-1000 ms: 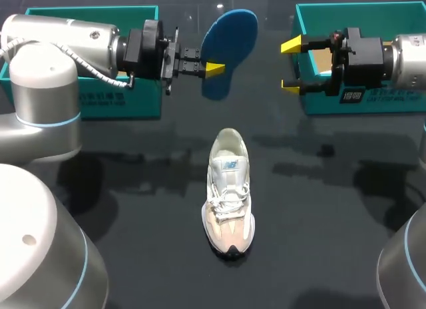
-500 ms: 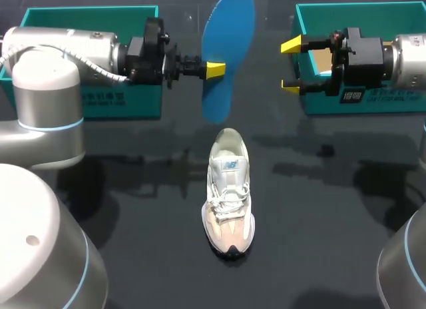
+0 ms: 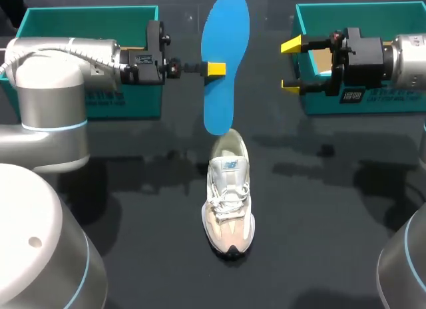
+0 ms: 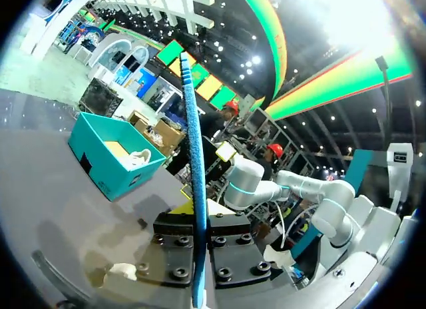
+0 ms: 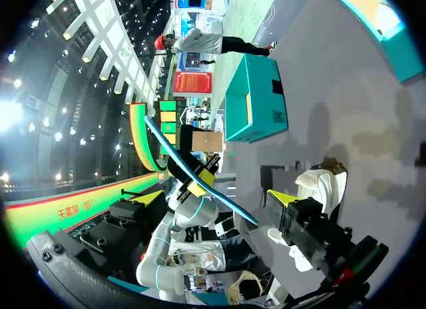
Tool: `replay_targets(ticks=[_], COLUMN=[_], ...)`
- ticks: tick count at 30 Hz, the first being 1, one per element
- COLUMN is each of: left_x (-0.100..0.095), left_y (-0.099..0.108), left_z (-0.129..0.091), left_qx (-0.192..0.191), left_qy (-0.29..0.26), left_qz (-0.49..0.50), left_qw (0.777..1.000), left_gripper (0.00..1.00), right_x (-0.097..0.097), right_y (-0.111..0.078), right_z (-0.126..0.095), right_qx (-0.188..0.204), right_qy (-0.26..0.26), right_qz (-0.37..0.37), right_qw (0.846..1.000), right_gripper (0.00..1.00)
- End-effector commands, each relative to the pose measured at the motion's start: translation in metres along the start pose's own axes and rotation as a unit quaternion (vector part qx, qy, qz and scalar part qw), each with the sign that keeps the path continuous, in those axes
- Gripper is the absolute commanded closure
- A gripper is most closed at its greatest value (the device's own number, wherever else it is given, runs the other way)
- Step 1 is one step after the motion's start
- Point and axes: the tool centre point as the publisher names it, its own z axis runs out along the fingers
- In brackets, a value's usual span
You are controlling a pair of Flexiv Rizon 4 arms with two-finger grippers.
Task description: Take the shoe out of the shoebox, open the shoe tongue, remove and reinsert the insole, then place the shoe into the shoebox
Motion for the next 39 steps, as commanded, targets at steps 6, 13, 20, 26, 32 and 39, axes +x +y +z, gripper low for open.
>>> replay_targets(ticks=[6, 13, 20, 26, 32, 39], left_x=[-0.005, -0.005, -0.02, -0.028, -0.033, -0.043], left_y=[0.011, 0.011, 0.025, 0.025, 0.028, 0.033], left_z=[0.015, 0.015, 0.026, 0.03, 0.03, 0.034], left_qx=[0.112, 0.112, 0.1, 0.089, 0.085, 0.082], left_qy=[-0.073, -0.073, -0.096, -0.109, -0.091, -0.088], left_qz=[-0.251, -0.251, -0.305, -0.35, -0.355, -0.371], left_qw=[0.959, 0.959, 0.942, 0.926, 0.927, 0.921], left_gripper=[1.0, 1.0, 1.0, 1.0, 1.0, 1.0], right_x=[0.0, 0.0, 0.0, 0.0, 0.002, 0.011], right_y=[0.0, 0.0, 0.0, 0.0, -0.001, -0.002], right_z=[0.001, 0.001, 0.001, 0.001, 0.0, 0.001], right_qx=[0.0, 0.0, 0.0, 0.0, -0.002, -0.002], right_qy=[-0.001, -0.001, -0.001, -0.001, -0.02, -0.096], right_qz=[0.0, 0.0, 0.0, 0.0, -0.021, -0.044], right_qw=[1.0, 1.0, 1.0, 1.0, 1.0, 0.994], right_gripper=[0.0, 0.0, 0.0, 0.0, 0.0, 0.0])
